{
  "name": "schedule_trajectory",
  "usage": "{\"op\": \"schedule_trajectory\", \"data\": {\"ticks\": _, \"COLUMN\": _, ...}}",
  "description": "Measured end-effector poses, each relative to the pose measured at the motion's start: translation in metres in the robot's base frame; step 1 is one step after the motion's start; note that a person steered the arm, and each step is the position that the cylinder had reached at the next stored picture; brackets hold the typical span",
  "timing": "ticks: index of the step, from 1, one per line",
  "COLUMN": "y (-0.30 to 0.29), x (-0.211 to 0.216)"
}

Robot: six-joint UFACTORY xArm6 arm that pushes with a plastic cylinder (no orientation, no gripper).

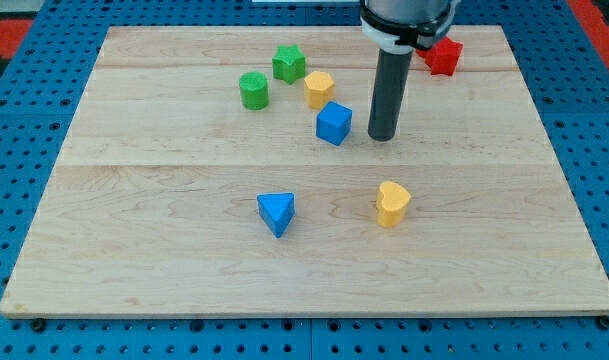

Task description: Slide yellow heart above the blue triangle

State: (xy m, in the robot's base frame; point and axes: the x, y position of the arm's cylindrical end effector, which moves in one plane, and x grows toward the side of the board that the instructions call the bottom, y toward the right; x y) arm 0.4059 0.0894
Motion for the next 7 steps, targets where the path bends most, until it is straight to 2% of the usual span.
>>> {"op": "schedule_trajectory", "data": {"ticks": 2, "y": -0.075, "x": 0.003}}
{"op": "schedule_trajectory", "data": {"ticks": 3, "y": -0.093, "x": 0.003}}
{"op": "schedule_trajectory", "data": {"ticks": 4, "y": -0.075, "x": 0.016}}
{"op": "schedule_trajectory", "data": {"ticks": 5, "y": -0.01, "x": 0.037}}
{"op": "schedule_trajectory", "data": {"ticks": 6, "y": 0.035, "x": 0.081}}
{"op": "schedule_trajectory", "data": {"ticks": 7, "y": 0.037, "x": 0.114}}
